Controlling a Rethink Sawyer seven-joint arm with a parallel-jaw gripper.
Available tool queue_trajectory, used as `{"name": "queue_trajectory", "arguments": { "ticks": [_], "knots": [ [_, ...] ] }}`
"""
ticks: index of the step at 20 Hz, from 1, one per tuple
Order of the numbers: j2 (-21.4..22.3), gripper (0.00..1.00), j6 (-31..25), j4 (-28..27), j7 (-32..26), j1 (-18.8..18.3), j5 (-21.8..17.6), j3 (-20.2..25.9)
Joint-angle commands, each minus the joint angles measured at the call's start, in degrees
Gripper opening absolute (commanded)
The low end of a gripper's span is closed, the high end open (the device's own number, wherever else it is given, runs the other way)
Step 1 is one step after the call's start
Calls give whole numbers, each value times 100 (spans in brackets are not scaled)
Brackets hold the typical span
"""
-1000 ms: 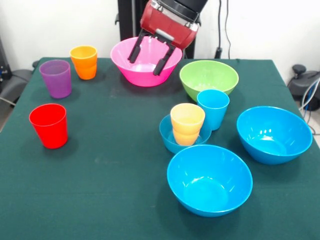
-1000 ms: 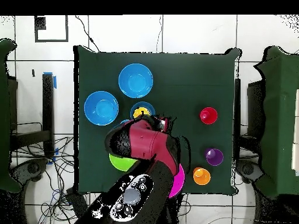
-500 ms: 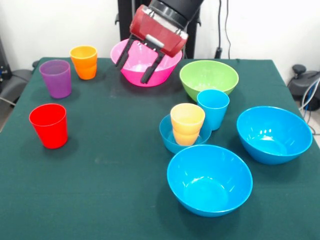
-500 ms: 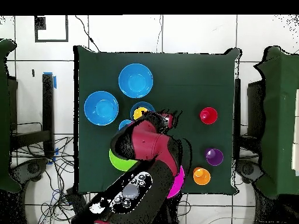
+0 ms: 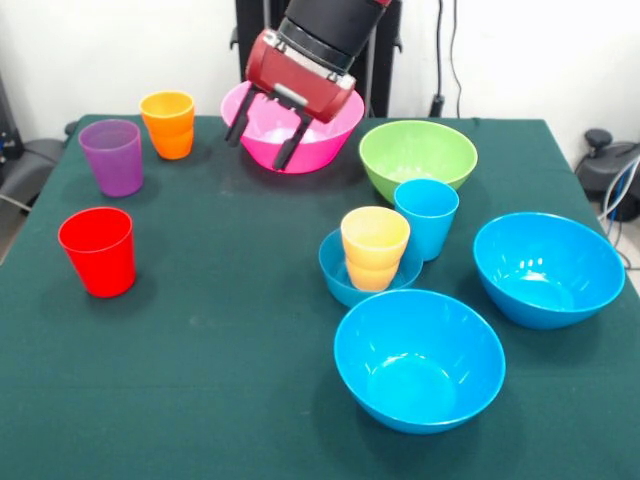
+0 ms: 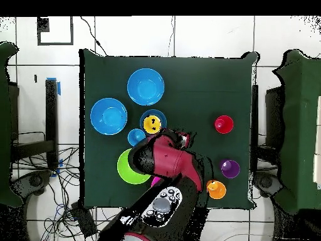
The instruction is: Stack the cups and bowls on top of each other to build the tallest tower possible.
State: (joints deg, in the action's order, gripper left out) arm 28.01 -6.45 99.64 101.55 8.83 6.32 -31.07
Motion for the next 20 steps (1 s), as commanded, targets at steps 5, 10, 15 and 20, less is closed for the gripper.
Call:
{"name": "queue_trajectory", "arguments": {
  "ticks": [5, 10, 15, 20],
  "knots": [
    [503, 100, -1400, 737, 1188, -153, 612, 1522],
    [576, 100, -1507, 743, 1241, -156, 756, 1654],
    [587, 100, -1612, 739, 1358, -120, 928, 1781],
    [520, 100, -1603, 654, 1493, 3, 1057, 1811]
  ]
}}
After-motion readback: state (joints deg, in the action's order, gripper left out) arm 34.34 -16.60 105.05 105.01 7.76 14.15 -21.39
